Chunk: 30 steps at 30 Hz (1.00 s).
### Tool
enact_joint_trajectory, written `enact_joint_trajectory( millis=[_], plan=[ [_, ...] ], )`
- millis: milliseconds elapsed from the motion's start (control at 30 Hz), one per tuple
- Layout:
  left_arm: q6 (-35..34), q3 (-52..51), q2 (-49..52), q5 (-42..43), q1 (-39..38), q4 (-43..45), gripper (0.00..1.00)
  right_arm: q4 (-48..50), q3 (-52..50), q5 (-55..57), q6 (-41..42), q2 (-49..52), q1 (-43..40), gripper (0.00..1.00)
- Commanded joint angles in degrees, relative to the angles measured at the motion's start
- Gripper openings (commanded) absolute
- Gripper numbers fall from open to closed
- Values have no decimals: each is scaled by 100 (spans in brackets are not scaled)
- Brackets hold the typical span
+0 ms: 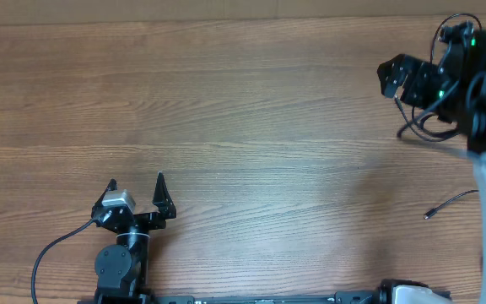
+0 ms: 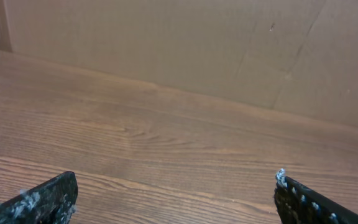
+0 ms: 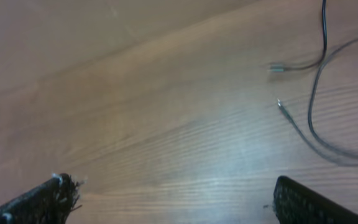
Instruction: Untangle cables
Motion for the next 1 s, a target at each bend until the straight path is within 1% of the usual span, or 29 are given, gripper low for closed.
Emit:
enact_joint_trajectory(
  millis=[0,133,233,467,567,600,767,967],
  plan=[
    [131,-20,-50,42,50,0,100,887,-1137,2,-7,-796,24,100],
    [131,-20,-50,42,50,0,100,1851,-2155,-63,-7,-1569,28,100],
    [131,-20,-50,42,50,0,100,2844,-3250,-57,-9,-2415,28,100],
    [131,-20,-50,42,50,0,100,4677,-5344,-61,-4,-3993,28,100],
    [131,-20,-50,42,50,0,100,5233,-5960,-61,-7,-4404,28,100],
    [131,-20,-50,42,50,0,100,5560,-6308,-59,-7,-4607,28,100],
    [131,-20,-50,42,50,0,100,6157,-7062,-109,13,-5104,35,100],
    [131,-20,-50,42,50,0,99,6472,-7711,-166,11,-5641,35,100]
  ],
)
